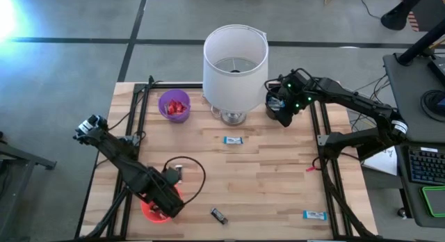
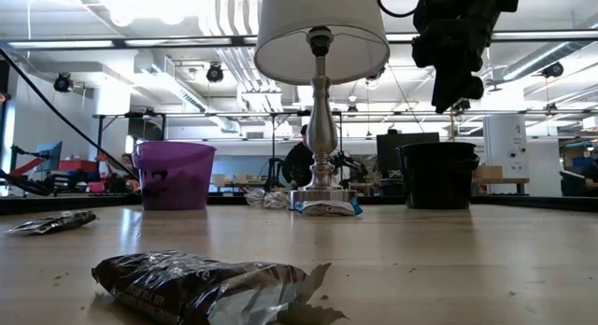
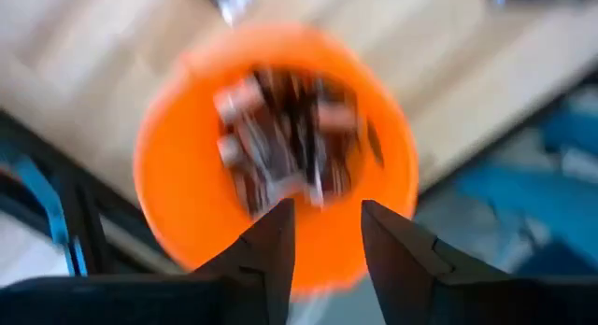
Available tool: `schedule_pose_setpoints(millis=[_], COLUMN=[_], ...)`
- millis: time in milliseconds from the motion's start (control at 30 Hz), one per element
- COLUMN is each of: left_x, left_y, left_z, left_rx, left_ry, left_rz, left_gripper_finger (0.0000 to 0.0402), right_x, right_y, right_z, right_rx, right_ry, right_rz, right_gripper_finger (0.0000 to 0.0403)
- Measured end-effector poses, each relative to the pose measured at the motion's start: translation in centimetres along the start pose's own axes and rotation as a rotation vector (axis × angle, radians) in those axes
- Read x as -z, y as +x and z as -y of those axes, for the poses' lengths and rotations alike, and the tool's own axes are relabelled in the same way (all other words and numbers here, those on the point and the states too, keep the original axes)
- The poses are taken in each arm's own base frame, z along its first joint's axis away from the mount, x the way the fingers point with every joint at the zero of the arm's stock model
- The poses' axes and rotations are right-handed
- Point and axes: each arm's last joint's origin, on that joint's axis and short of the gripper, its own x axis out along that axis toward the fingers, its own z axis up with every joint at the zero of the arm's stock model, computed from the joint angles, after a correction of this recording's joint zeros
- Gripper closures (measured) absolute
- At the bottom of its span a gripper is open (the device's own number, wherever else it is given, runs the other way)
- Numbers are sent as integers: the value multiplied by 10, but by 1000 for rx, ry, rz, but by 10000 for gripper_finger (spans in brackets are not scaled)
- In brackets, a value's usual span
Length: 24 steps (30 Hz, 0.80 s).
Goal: Sort candy
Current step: Put the white chocolate into the black bin
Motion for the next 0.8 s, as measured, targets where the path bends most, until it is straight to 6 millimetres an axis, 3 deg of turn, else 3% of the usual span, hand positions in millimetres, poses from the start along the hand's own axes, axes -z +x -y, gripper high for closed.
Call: schedule_pose_setpoints(millis=[267,567,800], left_x=[-22,-41,-58], left_y=[-3,-6,-5], left_z=[-14,-27,-41], left_rx=[-134,-261,-334], left_ry=[-68,22,141], left_rz=[223,312,365], left_gripper_finger=[291,291,291], right_x=[8,23,32], right_y=[-1,-2,-1], right_z=[-7,-11,-34], right_rx=[-269,-241,-237], right_ry=[-29,146,250], right_rz=[-91,-259,-345], right_gripper_finger=[296,296,296])
